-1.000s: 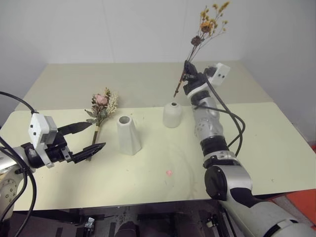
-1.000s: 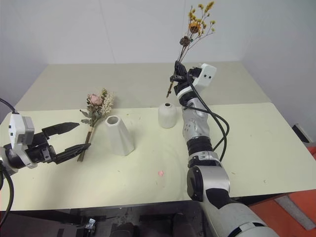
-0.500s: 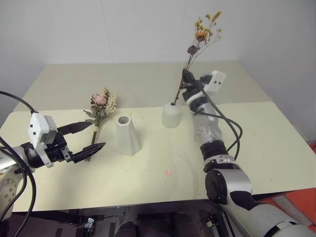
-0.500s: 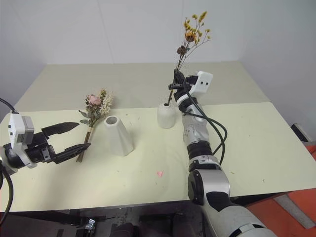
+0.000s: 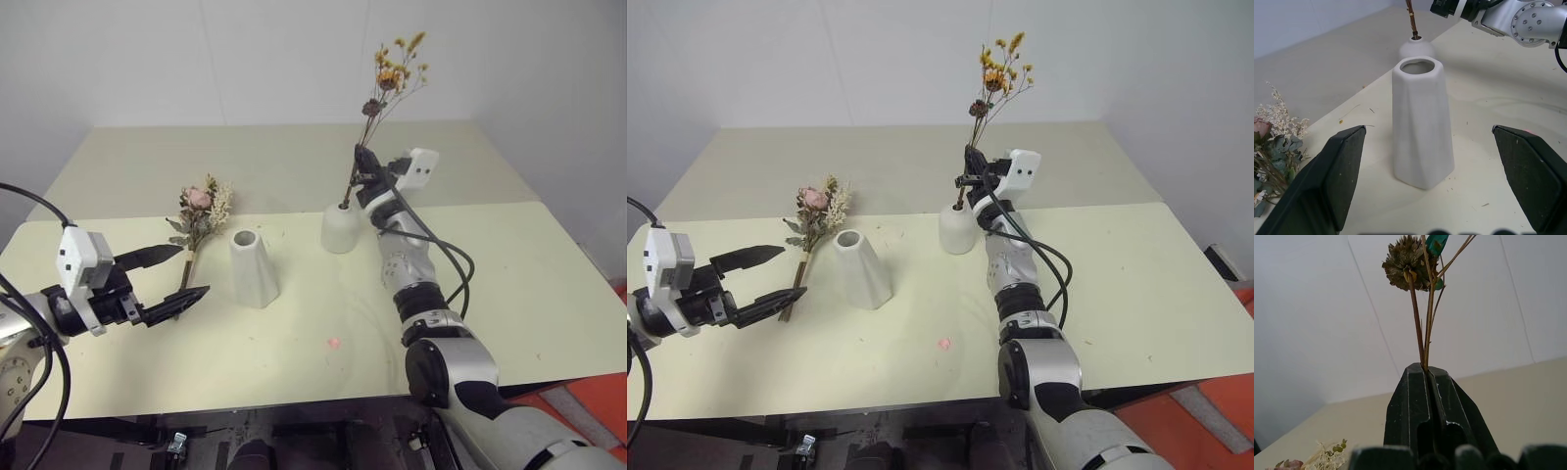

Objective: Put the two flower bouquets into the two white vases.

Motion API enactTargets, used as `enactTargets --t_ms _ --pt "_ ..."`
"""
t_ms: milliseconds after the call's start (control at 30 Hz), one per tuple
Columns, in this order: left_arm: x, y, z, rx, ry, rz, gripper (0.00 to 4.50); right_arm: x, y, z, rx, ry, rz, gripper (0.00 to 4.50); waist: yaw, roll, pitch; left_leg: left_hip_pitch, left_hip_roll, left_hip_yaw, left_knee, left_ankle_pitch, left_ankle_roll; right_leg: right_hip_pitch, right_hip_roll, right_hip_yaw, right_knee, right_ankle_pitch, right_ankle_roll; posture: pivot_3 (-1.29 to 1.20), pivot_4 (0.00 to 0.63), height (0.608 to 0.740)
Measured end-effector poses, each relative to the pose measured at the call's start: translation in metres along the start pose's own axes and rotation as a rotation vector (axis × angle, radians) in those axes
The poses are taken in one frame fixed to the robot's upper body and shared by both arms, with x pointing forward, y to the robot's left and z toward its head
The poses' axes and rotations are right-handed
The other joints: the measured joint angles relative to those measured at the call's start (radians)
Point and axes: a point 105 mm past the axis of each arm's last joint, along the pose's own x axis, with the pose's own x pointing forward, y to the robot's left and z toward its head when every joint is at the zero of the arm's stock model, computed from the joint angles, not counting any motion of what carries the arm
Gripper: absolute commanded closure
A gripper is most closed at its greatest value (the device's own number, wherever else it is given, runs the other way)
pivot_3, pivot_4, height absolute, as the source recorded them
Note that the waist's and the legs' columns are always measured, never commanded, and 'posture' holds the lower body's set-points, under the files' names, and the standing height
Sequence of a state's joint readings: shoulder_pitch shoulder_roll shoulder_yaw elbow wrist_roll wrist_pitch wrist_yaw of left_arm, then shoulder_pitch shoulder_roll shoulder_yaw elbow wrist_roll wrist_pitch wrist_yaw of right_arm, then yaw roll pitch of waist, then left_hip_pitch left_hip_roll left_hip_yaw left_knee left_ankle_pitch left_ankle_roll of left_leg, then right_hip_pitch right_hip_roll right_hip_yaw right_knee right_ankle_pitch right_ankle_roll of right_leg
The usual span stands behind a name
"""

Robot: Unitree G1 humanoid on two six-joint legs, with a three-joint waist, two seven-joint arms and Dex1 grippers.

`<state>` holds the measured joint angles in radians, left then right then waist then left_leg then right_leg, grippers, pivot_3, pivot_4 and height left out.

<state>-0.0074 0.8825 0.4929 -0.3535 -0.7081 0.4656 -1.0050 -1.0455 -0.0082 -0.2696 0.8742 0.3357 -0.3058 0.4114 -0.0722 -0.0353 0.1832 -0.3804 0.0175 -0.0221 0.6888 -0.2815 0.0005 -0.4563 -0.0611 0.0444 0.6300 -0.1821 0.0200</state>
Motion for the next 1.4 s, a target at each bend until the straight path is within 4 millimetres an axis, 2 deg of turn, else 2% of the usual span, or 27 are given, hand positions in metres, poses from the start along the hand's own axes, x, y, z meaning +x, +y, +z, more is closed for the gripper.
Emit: enactTargets --t_ms 633,1400 --pt "0.001 0.002 0.003 0.010 -0.007 0.007 0.00 -0.006 0.016 -0.003 -0.062 -0.028 0.089 4.48 -0.001 0.000 0.000 0.002 0.000 0.000 -0.001 0.000 0.000 0.000 0.000 0.000 0.000 0.000 0.000 0.00 0.150 0.740" --pt "0.001 0.002 0.003 0.009 -0.007 0.012 0.00 -0.014 0.015 -0.013 -0.131 -0.016 0.078 4.48 0.000 0.000 0.000 0.002 0.000 0.000 -0.003 0.001 -0.001 0.000 0.000 0.000 0.000 0.000 0.000 0.00 0.150 0.740"
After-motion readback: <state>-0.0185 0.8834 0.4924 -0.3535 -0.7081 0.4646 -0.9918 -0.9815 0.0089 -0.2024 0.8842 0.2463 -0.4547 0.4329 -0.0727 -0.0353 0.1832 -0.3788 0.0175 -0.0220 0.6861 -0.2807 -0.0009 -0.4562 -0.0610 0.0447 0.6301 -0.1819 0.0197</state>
